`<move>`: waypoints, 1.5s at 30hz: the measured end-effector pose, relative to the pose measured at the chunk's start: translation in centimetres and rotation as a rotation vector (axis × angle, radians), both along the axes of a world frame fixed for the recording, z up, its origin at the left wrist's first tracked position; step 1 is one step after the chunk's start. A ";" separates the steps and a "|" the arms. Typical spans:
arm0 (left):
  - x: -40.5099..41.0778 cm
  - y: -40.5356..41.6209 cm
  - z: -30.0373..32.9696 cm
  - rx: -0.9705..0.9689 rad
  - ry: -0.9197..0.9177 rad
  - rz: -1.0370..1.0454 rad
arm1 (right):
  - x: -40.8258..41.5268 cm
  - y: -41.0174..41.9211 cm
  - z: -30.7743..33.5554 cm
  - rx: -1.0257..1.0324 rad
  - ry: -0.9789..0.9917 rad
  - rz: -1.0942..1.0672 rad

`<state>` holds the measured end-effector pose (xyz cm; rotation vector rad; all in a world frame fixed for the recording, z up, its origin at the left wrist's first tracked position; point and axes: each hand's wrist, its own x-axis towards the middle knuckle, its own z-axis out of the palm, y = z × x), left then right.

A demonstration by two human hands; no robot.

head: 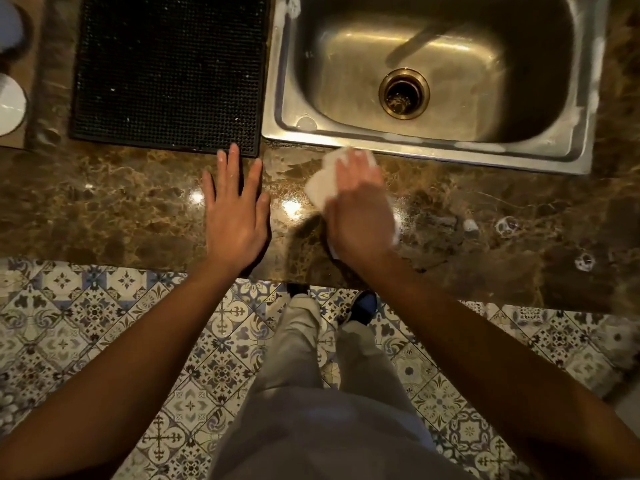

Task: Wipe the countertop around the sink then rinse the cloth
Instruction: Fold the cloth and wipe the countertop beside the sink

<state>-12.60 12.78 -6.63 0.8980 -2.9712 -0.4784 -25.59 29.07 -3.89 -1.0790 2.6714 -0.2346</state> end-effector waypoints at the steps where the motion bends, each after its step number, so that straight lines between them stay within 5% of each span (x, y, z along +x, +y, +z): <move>1: 0.2 -0.2 -0.1 0.006 0.012 -0.020 | 0.7 -1.8 0.1 0.029 0.002 0.076; 6: 1.0 -0.4 0.0 -0.069 -0.041 0.010 | 1.8 -2.2 -0.5 0.013 -0.012 0.200; 11: 0.7 -0.3 0.3 -0.042 -0.068 0.011 | -2.9 8.6 0.5 -0.052 -0.011 -0.277; 16: 0.6 -0.1 0.3 -0.038 -0.075 0.010 | -3.5 9.5 -0.4 0.113 0.050 -0.431; 23: 0.7 -0.2 -0.1 -0.069 -0.089 0.014 | 4.2 -1.3 -0.9 0.048 0.068 -0.023; 28: 0.8 -0.2 -0.1 -0.067 -0.065 0.009 | 7.3 3.1 -1.0 -0.036 -0.032 0.116; 34: 0.9 2.3 0.5 -0.020 -0.061 -0.082 | -1.9 16.5 -0.6 0.085 0.020 -0.405; 37: 0.5 4.8 0.3 -0.034 -0.098 -0.147 | -5.2 16.6 -0.5 0.111 0.018 -0.565; 45: 0.1 5.5 0.6 -0.043 -0.100 -0.087 | 0.8 5.6 -0.9 -0.044 0.035 -0.093</move>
